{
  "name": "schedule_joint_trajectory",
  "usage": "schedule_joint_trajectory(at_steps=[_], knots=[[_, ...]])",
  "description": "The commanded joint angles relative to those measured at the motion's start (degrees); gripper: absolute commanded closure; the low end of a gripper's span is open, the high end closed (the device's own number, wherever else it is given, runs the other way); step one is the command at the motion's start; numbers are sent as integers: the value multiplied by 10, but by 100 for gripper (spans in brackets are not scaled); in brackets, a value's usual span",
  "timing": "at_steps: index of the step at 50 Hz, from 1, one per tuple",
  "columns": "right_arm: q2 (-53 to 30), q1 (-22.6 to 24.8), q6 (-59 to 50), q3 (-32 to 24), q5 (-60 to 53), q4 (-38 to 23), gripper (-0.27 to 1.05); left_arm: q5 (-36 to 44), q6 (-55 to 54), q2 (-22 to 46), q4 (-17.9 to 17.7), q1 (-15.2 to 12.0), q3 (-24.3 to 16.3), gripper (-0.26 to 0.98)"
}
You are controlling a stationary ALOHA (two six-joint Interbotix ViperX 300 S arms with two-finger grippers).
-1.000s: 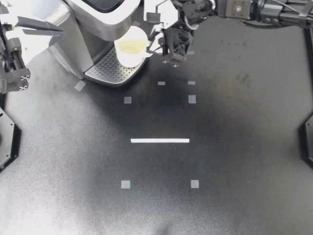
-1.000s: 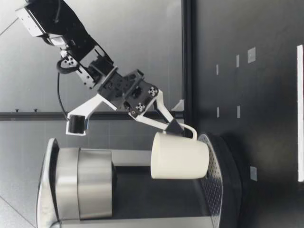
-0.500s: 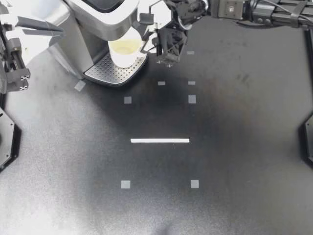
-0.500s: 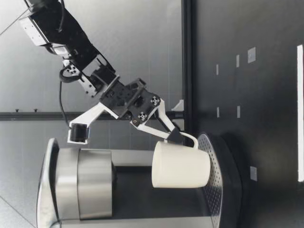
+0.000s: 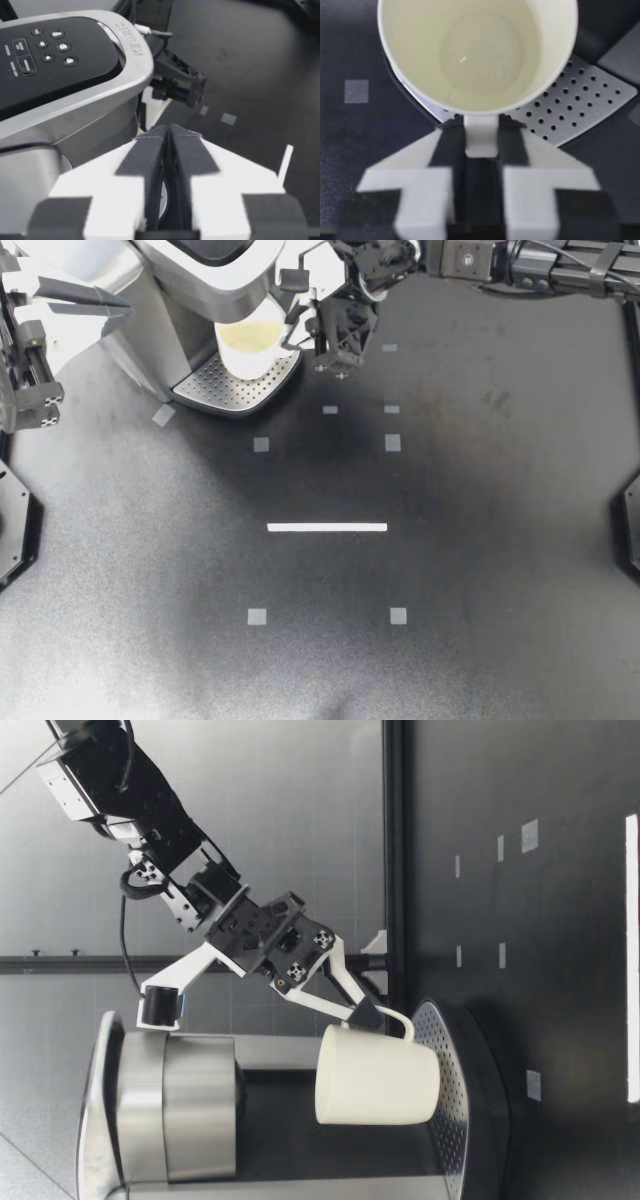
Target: Place the coffee capsule inside the capsule container, then place the cup onto the center of the cup tray.
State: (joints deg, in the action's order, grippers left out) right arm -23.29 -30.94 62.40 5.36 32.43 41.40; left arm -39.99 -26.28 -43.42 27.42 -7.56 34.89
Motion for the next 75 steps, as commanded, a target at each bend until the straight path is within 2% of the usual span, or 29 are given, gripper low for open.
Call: schedule_joint_trajectory(at_steps=[1,9,16,25,32,38,47,59,67,70,75], knots=[[11,3,-1,-16,-2,3,41,5,-1,-1,2,0,-7,55],[14,3,-3,-14,-5,3,23,5,-1,-1,2,0,-7,55],[25,2,-5,-7,-7,3,23,11,-1,-1,3,0,-6,55],[60,1,-5,28,-30,3,23,48,-3,0,23,-8,-7,55],[91,1,-5,59,-54,3,23,91,-6,7,33,-40,-11,55],[120,1,-10,86,-65,5,23,101,-6,21,32,-83,-25,55],[163,1,-22,127,-81,18,23,36,1,69,33,-116,-81,55],[211,1,-69,171,-77,44,25,-163,68,171,25,-117,-226,57],[234,9,-82,202,-77,66,27,-212,108,218,14,-124,-296,63],[243,18,-82,214,-81,74,27,-216,118,228,-1,-134,-311,63],[254,35,-82,229,-84,79,27,-227,146,244,-51,-160,-325,63]])
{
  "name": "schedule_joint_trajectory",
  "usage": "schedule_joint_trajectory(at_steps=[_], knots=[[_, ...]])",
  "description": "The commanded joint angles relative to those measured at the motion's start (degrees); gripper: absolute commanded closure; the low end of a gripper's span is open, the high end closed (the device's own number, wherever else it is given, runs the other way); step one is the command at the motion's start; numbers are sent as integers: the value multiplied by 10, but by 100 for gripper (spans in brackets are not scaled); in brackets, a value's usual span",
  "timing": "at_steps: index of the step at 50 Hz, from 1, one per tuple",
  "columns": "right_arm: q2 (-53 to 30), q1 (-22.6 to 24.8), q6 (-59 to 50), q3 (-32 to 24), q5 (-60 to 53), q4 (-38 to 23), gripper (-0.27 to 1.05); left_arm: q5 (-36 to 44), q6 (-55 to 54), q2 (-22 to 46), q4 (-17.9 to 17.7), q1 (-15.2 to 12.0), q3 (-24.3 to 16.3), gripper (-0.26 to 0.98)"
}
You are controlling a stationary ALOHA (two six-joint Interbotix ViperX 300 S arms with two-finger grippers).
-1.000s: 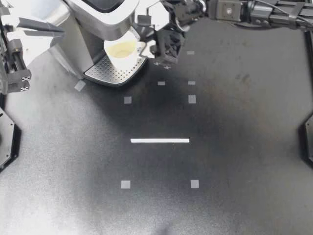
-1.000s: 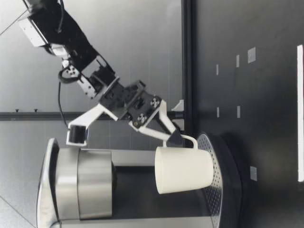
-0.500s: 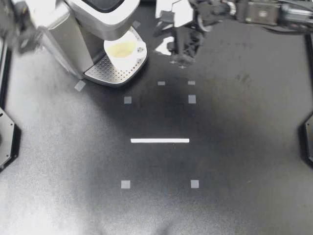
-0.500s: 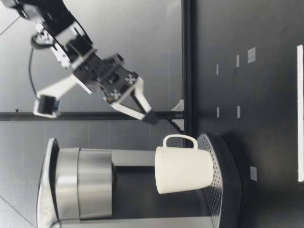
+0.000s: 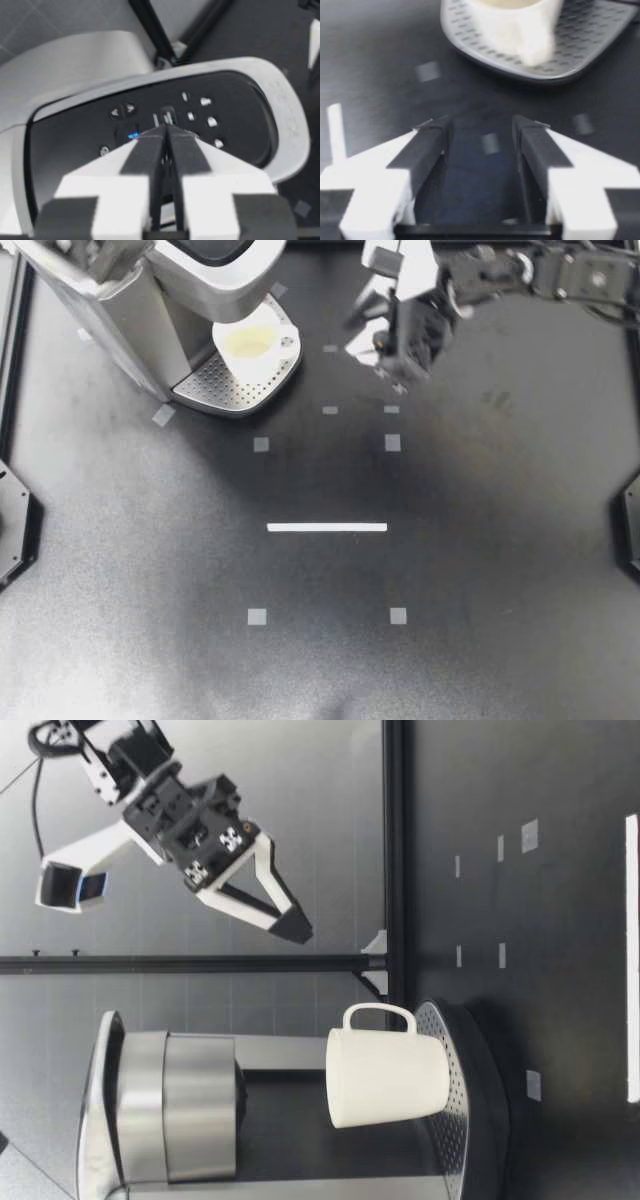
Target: Place the coffee capsule inside the capsule container, then place the cup onto the center of the cup tray.
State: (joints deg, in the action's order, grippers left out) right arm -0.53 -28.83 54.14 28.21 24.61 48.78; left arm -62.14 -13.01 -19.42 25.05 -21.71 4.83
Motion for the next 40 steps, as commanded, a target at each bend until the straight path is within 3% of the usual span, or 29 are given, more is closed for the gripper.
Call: schedule_joint_trajectory(at_steps=[1,6,11,19,40], knots=[[28,17,1,2,-7,5,27,-9,22,8,-40,-24,-26,63],[35,30,0,9,-18,8,27,-17,76,28,-113,-51,-36,63],[36,35,0,14,-27,8,28,-17,104,45,-146,-72,-41,63],[34,38,0,18,-29,8,28,-14,108,62,-147,-87,-41,63],[31,38,4,19,-31,8,28,-3,110,69,-146,-95,-38,63]])
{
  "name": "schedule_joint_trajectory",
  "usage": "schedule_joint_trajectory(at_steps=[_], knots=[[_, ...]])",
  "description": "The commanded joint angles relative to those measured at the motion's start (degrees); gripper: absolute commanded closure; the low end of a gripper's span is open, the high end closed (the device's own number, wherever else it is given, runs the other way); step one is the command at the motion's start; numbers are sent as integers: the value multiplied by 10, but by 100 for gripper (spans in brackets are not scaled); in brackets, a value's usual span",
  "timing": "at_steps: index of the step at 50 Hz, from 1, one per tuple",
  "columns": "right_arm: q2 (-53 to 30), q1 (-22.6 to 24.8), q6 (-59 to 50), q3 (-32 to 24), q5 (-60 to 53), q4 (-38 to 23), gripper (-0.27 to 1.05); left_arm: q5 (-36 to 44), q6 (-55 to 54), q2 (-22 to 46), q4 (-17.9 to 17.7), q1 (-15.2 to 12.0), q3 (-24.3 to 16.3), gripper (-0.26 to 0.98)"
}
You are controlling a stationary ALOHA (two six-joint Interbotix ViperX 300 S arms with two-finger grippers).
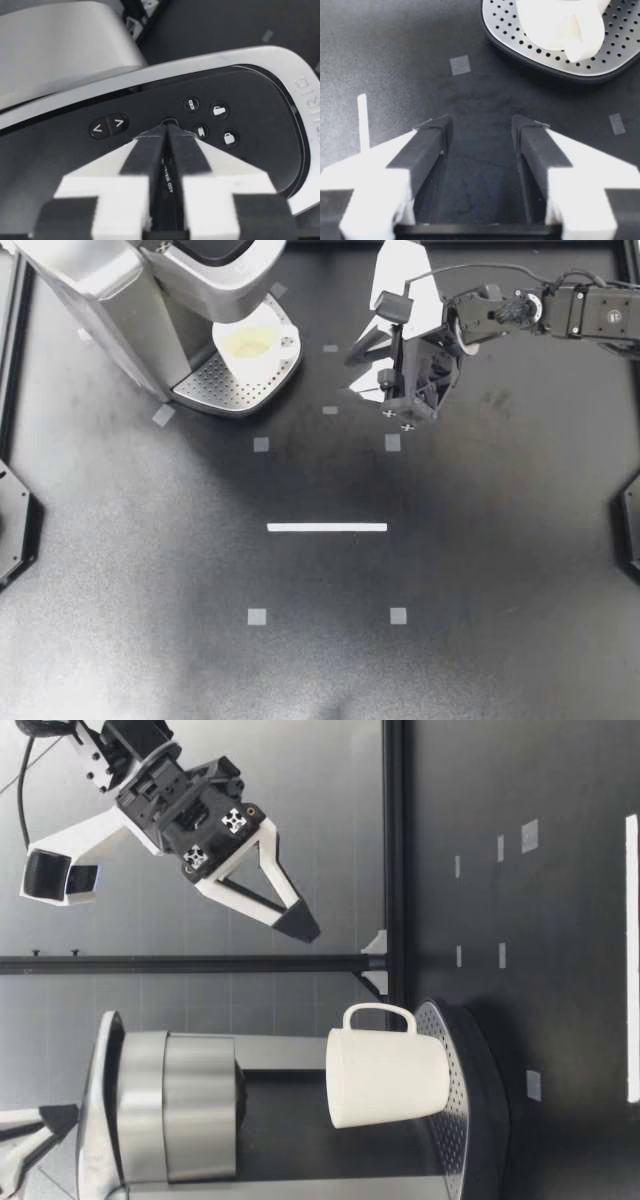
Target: Place the coffee capsule inside the capsule container, then place the cup onto the center of the cup tray.
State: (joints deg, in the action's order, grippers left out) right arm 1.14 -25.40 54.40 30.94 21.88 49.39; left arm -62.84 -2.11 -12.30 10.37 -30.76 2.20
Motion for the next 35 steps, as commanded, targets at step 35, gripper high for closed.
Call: schedule_joint_trajectory(at_steps=[35], knots=[[11,4,1,-4,-6,2,28,11,0,4,-16,-4,16,63]])
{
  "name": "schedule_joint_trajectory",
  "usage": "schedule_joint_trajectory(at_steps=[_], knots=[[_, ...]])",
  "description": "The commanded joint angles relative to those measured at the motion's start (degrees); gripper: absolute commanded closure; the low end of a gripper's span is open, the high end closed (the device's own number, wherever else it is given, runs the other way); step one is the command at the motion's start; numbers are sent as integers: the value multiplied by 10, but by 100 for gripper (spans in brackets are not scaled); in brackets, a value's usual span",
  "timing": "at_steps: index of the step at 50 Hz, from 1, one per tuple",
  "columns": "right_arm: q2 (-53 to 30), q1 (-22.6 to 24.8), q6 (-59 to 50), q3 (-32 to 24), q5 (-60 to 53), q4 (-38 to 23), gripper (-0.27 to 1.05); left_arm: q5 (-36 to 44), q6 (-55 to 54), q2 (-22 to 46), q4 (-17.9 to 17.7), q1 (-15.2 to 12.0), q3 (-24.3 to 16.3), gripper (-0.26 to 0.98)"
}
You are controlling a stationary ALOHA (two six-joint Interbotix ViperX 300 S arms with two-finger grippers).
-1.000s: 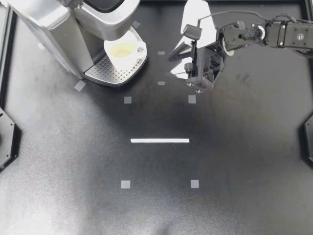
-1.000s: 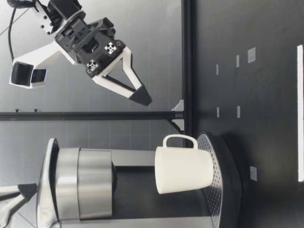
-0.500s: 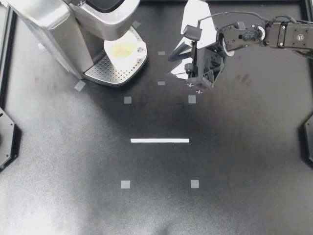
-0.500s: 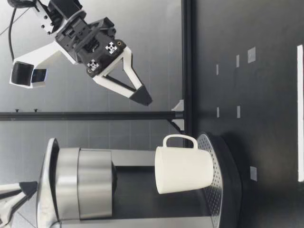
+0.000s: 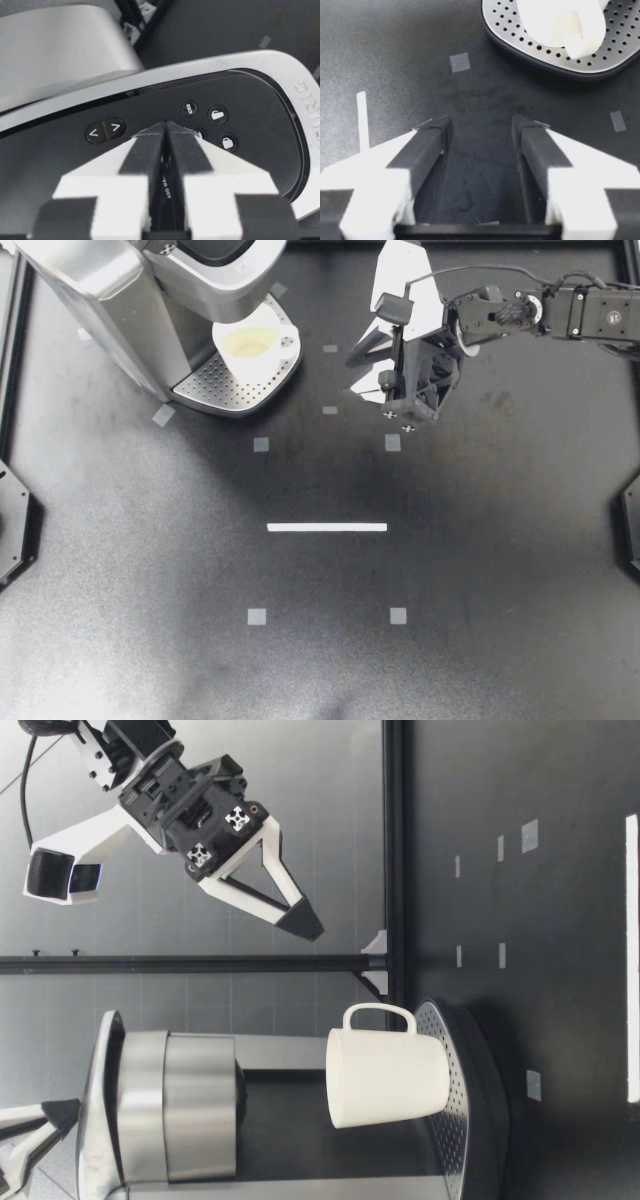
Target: Place the coffee capsule inside the capsule container, then place the cup onto the center of the cup tray.
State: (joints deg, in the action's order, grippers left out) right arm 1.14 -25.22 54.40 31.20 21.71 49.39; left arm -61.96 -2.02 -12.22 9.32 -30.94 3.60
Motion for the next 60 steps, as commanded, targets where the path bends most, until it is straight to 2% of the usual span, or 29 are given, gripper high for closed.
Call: schedule_joint_trajectory(at_steps=[1,9,18,24,43,60], knots=[[11,2,1,-6,-4,2,28,4,0,1,-5,-2,-2,63],[11,2,1,-6,-5,2,28,12,3,-5,-5,-1,-30,63],[11,2,1,-8,-5,2,28,9,14,4,-6,26,-62,63],[12,2,1,-8,-5,2,28,-6,17,15,-6,32,-72,63],[12,7,1,-7,-5,2,28,-11,18,24,-4,32,-65,63],[11,7,2,-8,-8,0,28,-11,15,24,-4,32,-43,63]])
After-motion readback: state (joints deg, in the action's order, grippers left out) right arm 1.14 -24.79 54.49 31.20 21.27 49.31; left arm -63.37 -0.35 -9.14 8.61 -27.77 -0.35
